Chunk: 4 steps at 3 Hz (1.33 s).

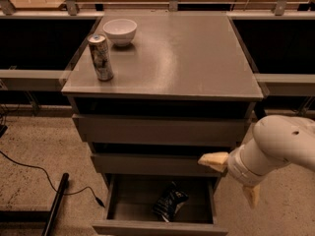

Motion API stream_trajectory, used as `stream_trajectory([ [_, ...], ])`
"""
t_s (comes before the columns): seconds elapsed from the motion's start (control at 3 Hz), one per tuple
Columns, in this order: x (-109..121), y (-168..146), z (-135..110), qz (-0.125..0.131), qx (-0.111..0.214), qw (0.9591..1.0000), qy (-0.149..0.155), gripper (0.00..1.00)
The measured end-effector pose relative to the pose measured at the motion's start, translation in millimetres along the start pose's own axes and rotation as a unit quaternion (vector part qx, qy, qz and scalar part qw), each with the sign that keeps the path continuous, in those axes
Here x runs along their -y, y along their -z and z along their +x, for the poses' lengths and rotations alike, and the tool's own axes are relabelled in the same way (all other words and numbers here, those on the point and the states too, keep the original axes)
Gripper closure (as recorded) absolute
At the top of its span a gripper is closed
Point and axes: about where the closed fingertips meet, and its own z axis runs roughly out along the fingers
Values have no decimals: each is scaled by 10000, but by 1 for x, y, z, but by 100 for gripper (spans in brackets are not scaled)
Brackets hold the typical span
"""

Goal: Pick blue chip bag from bottom drawer and place on counter

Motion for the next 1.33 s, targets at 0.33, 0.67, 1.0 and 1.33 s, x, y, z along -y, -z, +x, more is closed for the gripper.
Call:
stream_trajectory([
  [0.33, -3, -6, 0, -20, 56, 9991, 412, 0],
  [0.67, 5, -20, 6, -165, 168, 9987, 448, 0],
  [1.0, 30, -79, 29, -144, 320, 9993, 136, 0],
  [1.33, 53, -163, 43, 23, 341, 9990, -292, 0],
])
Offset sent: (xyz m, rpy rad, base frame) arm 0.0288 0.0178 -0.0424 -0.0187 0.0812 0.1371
